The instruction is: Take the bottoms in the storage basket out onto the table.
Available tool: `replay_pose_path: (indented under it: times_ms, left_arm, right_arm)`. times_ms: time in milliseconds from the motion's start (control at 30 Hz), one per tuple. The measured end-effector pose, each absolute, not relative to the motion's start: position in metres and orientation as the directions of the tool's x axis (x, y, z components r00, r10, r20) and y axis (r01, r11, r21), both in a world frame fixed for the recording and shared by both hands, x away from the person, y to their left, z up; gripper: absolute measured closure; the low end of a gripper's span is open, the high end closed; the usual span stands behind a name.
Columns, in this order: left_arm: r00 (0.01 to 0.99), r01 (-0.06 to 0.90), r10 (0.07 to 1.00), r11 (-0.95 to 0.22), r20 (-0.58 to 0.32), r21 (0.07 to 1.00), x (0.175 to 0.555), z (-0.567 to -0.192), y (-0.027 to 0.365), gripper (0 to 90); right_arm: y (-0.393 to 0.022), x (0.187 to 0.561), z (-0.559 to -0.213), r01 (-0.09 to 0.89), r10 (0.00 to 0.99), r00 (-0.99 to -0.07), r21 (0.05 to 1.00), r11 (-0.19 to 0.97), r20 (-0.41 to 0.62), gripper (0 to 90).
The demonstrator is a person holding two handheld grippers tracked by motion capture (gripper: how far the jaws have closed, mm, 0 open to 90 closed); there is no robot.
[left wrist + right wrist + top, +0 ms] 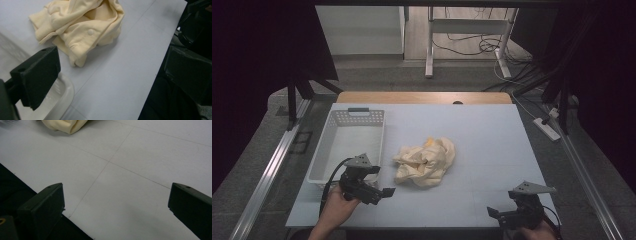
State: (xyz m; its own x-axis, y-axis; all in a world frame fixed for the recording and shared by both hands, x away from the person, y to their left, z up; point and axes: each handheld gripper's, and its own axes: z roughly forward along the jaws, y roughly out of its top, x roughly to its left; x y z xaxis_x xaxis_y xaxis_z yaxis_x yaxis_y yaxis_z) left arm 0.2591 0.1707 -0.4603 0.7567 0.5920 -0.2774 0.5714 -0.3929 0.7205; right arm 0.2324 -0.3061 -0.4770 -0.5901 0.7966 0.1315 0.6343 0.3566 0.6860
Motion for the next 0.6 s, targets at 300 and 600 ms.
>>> replay_pose_path:
  times_ms: [300, 600]
  left_arm:
    - [0.720, 0.590, 0.636, -0.348, -0.279, 0.729, 0.250, -0.469, 0.190, 0.9]
    - [0.696, 0.599, 0.661, -0.322, -0.279, 0.733, 0.244, -0.476, 0.201, 0.8]
  right_arm:
    - [-0.305, 0.233, -0.477, 0.634, 0.796, -0.592, 0.682, 0.364, 0.126, 1.1]
    - [-0.304, 0.233, -0.478, 0.634, 0.796, -0.595, 0.676, 0.375, 0.117, 1.0]
